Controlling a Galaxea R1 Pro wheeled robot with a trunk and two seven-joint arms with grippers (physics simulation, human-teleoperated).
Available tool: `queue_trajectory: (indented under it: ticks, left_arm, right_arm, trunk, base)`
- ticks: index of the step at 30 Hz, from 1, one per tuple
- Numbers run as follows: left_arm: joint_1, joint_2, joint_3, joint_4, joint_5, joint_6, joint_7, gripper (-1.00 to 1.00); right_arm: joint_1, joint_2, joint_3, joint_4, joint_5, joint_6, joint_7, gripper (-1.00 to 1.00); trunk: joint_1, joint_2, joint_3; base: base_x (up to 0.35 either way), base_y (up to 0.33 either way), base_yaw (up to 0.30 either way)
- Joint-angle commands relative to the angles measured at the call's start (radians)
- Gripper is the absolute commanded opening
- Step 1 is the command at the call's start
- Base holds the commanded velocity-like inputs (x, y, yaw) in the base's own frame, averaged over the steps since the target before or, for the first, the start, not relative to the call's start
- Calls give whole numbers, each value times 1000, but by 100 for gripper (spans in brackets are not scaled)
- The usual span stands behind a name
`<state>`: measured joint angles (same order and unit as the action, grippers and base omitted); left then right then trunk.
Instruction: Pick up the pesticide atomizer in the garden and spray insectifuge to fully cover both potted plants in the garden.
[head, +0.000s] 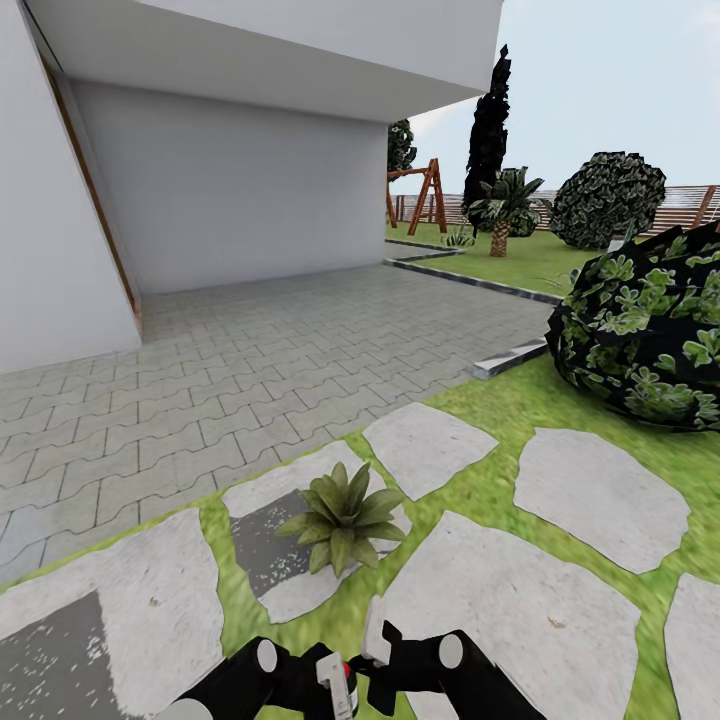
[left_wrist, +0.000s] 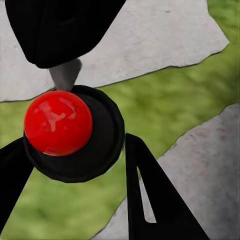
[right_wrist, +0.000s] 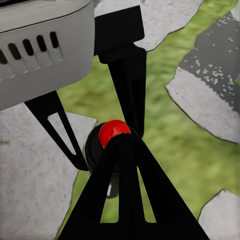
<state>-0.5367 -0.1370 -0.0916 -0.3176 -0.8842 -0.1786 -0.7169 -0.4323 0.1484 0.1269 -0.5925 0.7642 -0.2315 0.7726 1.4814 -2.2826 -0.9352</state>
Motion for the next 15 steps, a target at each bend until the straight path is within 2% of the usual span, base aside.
queue_trajectory:
  ticks: [1, 15]
  left_arm:
    - [0, 0, 1, -1, -10, -7, -1, -100]
    - [0, -3, 0, -1, -10, -7, -1, -100]
  right_arm:
    - [0, 0, -1, -1, 10, -6, 1, -100]
    - [0, -2, -1, -1, 12, -6, 1, -100]
  trunk:
    - [0, 0, -1]
    - [0, 0, -1]
  base:
    - [0, 0, 0]
    - [0, 0, 0]
